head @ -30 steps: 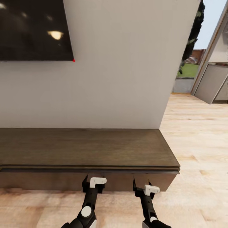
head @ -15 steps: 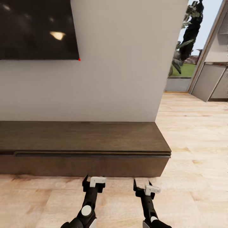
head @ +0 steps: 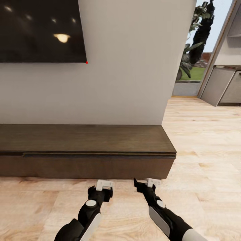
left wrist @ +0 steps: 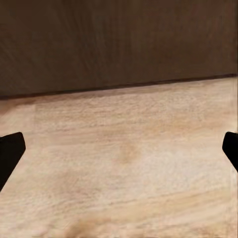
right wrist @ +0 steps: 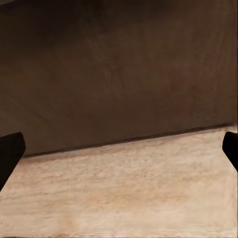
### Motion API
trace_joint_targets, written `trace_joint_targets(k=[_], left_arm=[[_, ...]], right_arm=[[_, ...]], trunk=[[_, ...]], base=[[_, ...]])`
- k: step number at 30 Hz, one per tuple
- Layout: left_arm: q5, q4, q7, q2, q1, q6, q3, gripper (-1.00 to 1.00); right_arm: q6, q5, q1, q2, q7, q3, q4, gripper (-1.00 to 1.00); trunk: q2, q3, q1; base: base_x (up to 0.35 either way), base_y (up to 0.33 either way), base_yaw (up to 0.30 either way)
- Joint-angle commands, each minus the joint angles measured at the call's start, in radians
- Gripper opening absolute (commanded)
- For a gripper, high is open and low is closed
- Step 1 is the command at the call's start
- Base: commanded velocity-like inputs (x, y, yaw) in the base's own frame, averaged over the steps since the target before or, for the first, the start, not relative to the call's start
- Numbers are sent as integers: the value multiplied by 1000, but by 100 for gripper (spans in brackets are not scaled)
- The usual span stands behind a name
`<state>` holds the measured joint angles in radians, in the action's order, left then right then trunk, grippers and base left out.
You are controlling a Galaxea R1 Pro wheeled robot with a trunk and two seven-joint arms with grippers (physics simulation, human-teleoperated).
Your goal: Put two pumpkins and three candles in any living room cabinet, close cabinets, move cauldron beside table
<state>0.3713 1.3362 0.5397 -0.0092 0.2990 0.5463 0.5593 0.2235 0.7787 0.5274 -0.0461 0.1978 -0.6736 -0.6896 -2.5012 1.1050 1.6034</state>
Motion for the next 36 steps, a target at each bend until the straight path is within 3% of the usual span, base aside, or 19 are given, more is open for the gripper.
trace_joint_targets(k=[1, 3, 5, 10, 17, 28, 31, 36], left_arm=[[52, 10, 10, 1, 1, 33, -12, 100], [111, 17, 10, 4, 0, 65, -34, 100], [139, 20, 10, 8, 0, 79, -46, 100], [164, 20, 11, 35, 0, 87, -56, 100], [220, -1, 11, 69, -24, 89, -103, 100], [225, -90, 13, 67, -29, 84, -110, 100], [224, -96, 8, 65, -29, 81, -131, 100], [224, -97, 7, 67, -29, 81, -135, 100]], right_arm=[[-12, 38, 1, -7, 18, -9, -14, 100], [-51, 73, 1, -12, 35, -10, -41, 100], [-86, 88, 1, -17, 44, -9, -55, 100], [-117, 97, 1, -22, 50, -9, -62, 100], [-129, 86, 0, -22, 50, -18, -64, 100], [-129, 90, 0, -21, 49, -18, -52, 100], [-130, 87, 0, -21, 49, -18, -51, 100], [-130, 84, 0, -21, 47, -19, -51, 100]], trunk=[[0, 1, 0], [0, 1, 0], [0, 1, 0], [0, -7, -1], [15, -32, -11], [92, -67, -53], [113, -76, -65], [148, -92, -84]], base=[[-9, 0, 0], [-5, 0, 0], [-2, 0, 0], [0, 0, 0], [0, 0, 0], [0, 0, 0], [0, 0, 0], [0, 0, 0]])
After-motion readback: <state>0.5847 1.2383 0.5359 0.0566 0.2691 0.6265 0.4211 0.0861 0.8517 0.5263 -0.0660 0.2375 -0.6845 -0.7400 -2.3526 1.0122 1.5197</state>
